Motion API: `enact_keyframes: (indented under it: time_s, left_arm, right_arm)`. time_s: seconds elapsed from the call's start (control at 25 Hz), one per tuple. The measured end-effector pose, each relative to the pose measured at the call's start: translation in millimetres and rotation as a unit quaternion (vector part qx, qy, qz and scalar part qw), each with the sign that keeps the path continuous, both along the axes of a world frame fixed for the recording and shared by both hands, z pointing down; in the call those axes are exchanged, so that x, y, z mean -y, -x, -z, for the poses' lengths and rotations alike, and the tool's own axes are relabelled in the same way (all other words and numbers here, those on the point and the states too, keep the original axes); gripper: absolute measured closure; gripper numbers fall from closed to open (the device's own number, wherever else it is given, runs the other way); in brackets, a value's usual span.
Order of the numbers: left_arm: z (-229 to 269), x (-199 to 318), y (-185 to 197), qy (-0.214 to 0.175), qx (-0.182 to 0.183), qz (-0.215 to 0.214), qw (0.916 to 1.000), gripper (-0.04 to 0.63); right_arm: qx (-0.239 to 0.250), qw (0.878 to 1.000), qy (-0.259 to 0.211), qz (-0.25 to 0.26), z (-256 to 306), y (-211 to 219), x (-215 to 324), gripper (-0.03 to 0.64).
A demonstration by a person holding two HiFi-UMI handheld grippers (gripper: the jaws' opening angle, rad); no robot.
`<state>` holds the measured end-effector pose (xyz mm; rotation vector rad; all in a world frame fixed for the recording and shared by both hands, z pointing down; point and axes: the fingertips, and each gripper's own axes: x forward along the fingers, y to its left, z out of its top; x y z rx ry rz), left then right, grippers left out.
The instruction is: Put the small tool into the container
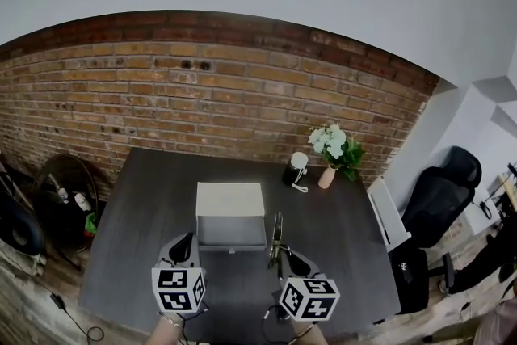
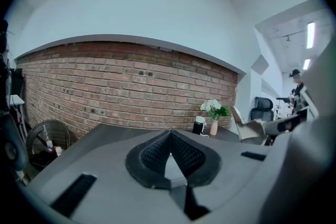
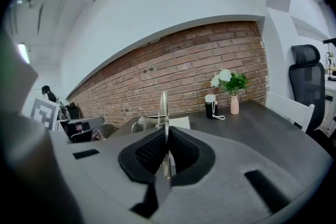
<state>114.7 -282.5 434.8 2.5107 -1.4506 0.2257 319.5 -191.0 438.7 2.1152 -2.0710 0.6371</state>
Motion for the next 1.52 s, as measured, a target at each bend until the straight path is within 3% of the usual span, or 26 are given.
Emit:
enact_keyframes:
  time_s: [0.6, 0.84, 1.16, 1.52]
  left_arm:
    - [-16.9, 0.5, 18.2, 0.019, -0.005, 0.051, 0.9985, 0.6]
    - [-31.5, -0.9, 25.1, 0.036, -0.007, 0.061, 0.9975, 0.6]
    - [-66.3, 4.1, 41.0, 0.067, -0.014, 0.087, 0.9938, 0.6]
    - [-89.6, 14.9, 61.2, 0.089, -0.008, 0.122, 0.9885, 0.6]
  right_arm:
    - [-0.01, 0.999, 0.016, 0.051, -10.7, 6.5, 17.2, 0.612]
    - [-0.031, 0.992, 0.048, 0.116, -19.7, 20.8, 30.9, 0.612]
    - [-0.109, 0.973, 0.093, 0.184, -43.4, 28.3, 61.1, 0.612]
    - [-0.195, 0.933, 0.124, 0.275, -69.2, 45.9, 100.8, 0.612]
